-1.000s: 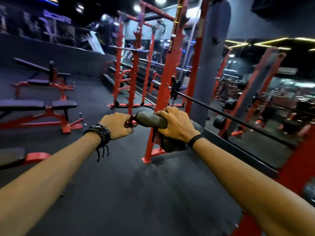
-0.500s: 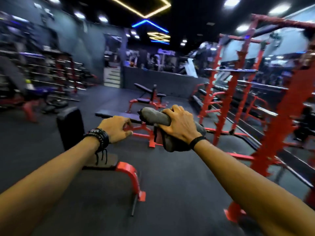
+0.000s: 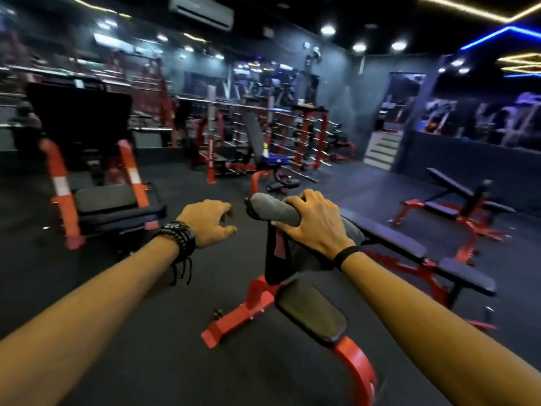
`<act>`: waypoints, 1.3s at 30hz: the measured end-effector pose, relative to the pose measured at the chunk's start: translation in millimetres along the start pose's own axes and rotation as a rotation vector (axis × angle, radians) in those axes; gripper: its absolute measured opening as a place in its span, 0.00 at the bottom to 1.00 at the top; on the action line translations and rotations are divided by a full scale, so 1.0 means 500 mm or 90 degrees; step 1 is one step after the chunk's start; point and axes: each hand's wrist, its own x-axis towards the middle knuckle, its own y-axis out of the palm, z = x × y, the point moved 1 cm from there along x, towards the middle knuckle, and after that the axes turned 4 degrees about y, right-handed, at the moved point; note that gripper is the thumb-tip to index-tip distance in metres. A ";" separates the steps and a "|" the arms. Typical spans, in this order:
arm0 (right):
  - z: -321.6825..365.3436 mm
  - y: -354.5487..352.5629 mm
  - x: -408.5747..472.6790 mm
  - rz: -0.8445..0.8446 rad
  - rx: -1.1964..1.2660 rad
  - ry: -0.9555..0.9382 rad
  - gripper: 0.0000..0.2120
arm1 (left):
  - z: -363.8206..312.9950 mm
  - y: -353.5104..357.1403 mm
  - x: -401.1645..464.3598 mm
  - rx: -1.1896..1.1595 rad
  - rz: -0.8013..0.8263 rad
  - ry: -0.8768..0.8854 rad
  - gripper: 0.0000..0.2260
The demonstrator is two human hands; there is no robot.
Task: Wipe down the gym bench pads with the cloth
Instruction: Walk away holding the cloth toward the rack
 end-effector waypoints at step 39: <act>-0.360 1.203 1.404 0.019 0.094 -0.058 0.26 | 0.943 0.278 1.414 0.060 0.008 -0.156 0.18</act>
